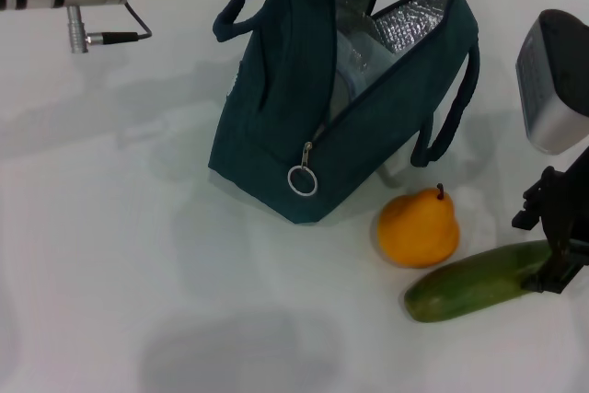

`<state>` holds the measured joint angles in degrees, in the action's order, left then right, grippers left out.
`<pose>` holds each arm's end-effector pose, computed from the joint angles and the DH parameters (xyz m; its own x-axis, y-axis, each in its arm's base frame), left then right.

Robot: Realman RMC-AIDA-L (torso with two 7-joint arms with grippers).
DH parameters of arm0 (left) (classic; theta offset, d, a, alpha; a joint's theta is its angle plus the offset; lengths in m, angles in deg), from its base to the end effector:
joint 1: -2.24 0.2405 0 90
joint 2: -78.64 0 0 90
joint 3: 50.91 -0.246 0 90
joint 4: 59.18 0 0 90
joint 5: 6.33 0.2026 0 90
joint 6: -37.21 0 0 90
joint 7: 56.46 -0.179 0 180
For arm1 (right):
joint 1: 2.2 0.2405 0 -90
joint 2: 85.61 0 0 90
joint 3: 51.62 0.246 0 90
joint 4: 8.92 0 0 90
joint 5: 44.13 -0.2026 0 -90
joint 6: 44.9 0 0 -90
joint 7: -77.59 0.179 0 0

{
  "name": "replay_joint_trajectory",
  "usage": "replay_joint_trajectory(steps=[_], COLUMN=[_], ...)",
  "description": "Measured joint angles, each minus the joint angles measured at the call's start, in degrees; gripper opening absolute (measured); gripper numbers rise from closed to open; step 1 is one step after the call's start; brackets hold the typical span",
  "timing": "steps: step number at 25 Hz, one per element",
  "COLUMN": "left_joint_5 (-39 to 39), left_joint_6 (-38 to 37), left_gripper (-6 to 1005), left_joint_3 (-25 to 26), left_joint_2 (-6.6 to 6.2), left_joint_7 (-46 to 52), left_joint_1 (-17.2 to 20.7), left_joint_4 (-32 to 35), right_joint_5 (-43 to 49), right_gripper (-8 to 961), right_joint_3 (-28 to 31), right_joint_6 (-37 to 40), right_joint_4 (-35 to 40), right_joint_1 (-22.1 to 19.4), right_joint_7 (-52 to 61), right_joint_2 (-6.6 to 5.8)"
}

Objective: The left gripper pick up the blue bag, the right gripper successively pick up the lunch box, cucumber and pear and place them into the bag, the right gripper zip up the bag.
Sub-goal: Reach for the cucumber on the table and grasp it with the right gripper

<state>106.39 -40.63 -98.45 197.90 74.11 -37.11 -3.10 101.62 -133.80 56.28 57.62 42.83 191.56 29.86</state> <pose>-0.1458 0.4147 0.0187 0.5022 0.6386 0.5831 0.7955 -0.6055 -0.0219 0.1818 0.3359 -0.0279 0.8385 -0.0778 0.5394 -0.0972 -0.9952 0.0076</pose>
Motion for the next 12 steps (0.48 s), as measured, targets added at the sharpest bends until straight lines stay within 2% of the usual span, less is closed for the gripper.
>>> replay_joint_trajectory(steps=[12], left_joint_5=[0.0], left_joint_6=[0.0], left_gripper=[69], left_joint_3=[0.0], left_joint_2=[0.07], left_joint_7=[-1.1], left_joint_1=[0.0], left_joint_4=[0.0], right_joint_5=[-0.5], right_gripper=[814], right_joint_3=[-5.5], right_joint_6=[-4.0], right_joint_4=[-2.3], right_joint_1=[0.4], right_joint_7=[0.3], right_joint_2=[0.74])
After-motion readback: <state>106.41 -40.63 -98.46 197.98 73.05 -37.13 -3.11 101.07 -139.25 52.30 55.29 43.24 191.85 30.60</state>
